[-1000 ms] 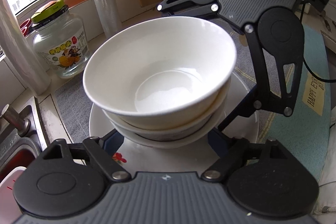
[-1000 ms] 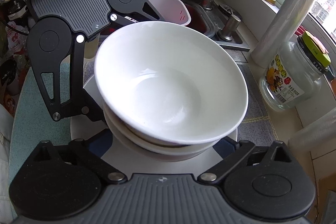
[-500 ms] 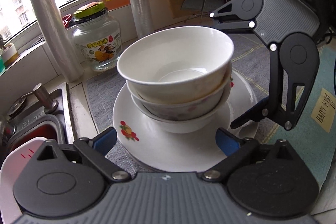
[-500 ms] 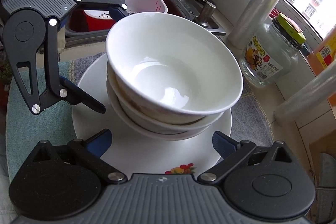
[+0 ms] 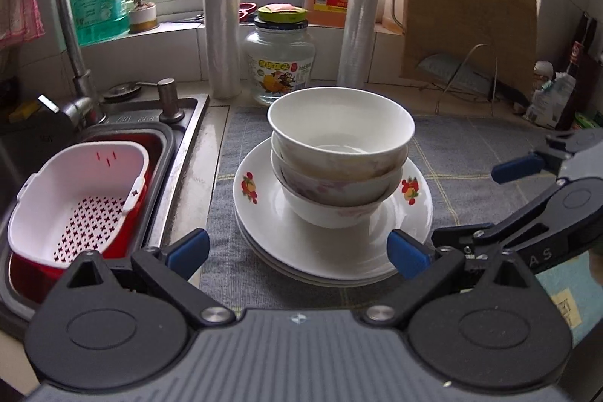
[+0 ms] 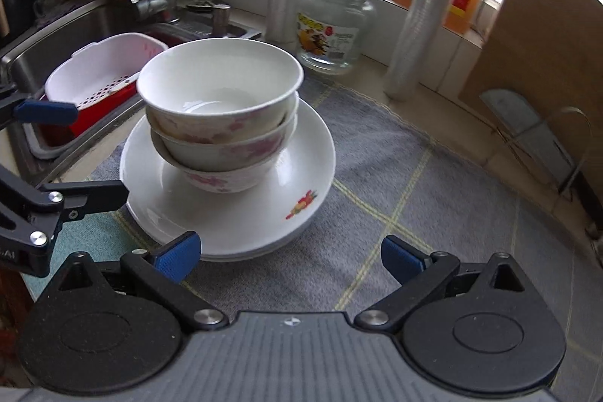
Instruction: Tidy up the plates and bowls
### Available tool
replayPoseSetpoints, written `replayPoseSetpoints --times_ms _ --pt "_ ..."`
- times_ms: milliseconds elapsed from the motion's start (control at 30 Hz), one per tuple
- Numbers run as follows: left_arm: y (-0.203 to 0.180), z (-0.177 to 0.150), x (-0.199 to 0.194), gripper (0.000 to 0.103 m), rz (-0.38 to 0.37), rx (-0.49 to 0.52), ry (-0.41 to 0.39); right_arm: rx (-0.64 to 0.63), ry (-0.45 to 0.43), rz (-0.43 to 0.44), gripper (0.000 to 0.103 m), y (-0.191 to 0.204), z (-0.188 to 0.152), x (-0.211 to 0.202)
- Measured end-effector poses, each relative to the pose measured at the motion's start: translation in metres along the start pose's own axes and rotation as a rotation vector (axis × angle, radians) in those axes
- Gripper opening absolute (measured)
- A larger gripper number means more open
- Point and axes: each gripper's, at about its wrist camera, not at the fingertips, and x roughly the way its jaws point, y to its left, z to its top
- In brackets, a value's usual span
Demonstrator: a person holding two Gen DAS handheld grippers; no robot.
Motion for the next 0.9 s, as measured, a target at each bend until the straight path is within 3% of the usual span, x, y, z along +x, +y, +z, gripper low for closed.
replayPoseSetpoints --times_ms 167,300,467,900 --pt "-0.019 0.003 -0.016 0.100 0.153 -0.058 0.050 0.134 0.021 -0.056 0.103 -0.003 -0.012 -0.025" --pt "-0.025 0.006 -0.033 0.100 0.148 -0.102 0.077 0.145 -0.007 -0.104 0.103 -0.001 -0.013 -0.045" --pt "-0.033 0.010 -0.048 0.100 0.162 -0.106 0.056 0.200 -0.016 -0.090 0.103 -0.005 -0.014 -0.060" --pt "-0.037 0.015 -0.054 0.100 0.192 -0.122 0.063 0.204 -0.010 -0.100 0.103 -0.004 -0.011 -0.068"
